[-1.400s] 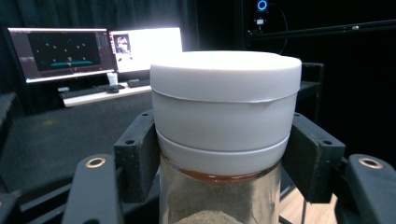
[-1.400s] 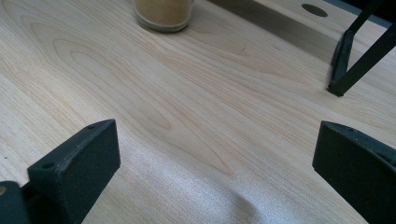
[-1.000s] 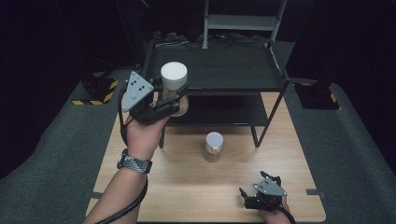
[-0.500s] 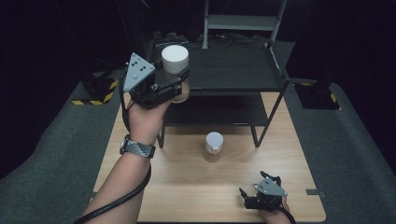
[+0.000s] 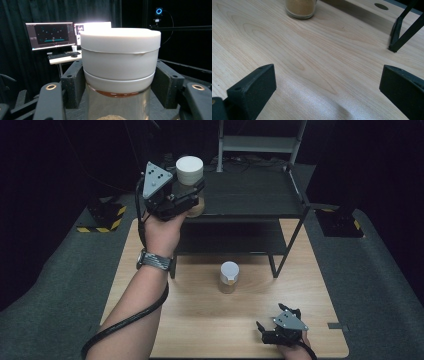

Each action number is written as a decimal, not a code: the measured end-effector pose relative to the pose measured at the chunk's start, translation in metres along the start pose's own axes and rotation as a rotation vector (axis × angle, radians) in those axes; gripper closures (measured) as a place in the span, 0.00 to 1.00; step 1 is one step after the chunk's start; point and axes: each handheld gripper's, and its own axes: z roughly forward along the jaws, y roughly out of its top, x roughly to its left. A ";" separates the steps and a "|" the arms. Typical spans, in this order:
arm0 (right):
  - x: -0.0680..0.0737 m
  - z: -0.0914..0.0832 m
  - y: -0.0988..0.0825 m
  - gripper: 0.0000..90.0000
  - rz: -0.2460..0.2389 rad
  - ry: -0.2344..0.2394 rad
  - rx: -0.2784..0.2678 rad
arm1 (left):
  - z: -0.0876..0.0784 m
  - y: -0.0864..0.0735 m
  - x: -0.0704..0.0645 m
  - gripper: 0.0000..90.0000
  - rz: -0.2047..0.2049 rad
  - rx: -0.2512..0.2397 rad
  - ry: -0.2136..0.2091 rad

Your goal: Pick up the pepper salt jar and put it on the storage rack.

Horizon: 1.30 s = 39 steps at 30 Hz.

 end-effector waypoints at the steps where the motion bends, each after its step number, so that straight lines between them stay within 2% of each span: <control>1: 0.000 0.000 0.000 0.00 0.001 0.000 0.000 | 0.002 0.000 0.000 0.39 -0.002 0.001 0.002; 6: 0.000 0.000 -0.001 0.00 0.004 0.001 -0.004 | 0.010 -0.002 0.002 0.39 -0.019 -0.003 0.006; 15: 0.000 0.000 -0.001 0.00 0.002 0.001 -0.004 | 0.024 -0.003 0.003 0.39 -0.016 0.003 0.012; 21: 0.000 0.000 -0.001 0.00 -0.005 0.001 -0.004 | 0.033 -0.006 0.005 0.39 -0.038 0.004 0.019; 30: 0.000 -0.001 -0.001 0.00 -0.003 0.003 -0.009 | 0.036 -0.012 0.008 0.38 -0.045 -0.009 0.012; 39: 0.000 -0.001 -0.001 0.00 -0.003 0.003 -0.008 | 0.036 -0.011 0.010 0.38 -0.041 -0.002 0.005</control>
